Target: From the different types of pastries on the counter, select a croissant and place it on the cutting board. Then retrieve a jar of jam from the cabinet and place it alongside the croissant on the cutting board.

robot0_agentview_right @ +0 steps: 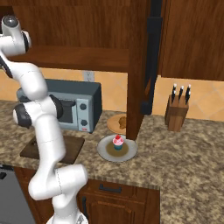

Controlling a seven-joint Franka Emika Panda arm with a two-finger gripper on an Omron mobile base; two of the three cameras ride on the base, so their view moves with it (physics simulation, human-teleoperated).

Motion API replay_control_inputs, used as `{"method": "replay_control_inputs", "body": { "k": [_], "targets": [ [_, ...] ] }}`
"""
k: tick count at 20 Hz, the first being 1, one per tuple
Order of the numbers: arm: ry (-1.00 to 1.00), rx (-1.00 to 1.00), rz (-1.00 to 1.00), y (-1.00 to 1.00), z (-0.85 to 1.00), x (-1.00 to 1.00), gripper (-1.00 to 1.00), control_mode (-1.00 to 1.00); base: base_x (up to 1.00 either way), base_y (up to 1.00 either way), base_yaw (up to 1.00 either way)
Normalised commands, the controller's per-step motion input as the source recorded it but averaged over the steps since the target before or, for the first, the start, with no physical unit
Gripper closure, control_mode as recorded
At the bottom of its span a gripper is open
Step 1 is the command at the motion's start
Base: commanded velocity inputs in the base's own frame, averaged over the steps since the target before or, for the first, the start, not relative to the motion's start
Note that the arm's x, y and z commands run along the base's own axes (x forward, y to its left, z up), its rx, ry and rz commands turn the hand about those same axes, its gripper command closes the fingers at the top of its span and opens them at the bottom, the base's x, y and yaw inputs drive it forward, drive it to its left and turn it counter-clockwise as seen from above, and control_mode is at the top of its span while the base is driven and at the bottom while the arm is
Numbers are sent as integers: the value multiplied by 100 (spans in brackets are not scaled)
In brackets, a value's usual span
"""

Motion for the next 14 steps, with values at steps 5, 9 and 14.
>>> {"method": "replay_control_inputs", "body": {
  "k": [5,9,14],
  "targets": [
    [7,-2,1,1,52,-4,100,-100,0,0,0],
    [-3,-11,0,-23,-26,-85,100,-100,0,0,0],
    [-19,-8,0,-43,-29,-100,100,-100,0,0,0]
  ]
}}
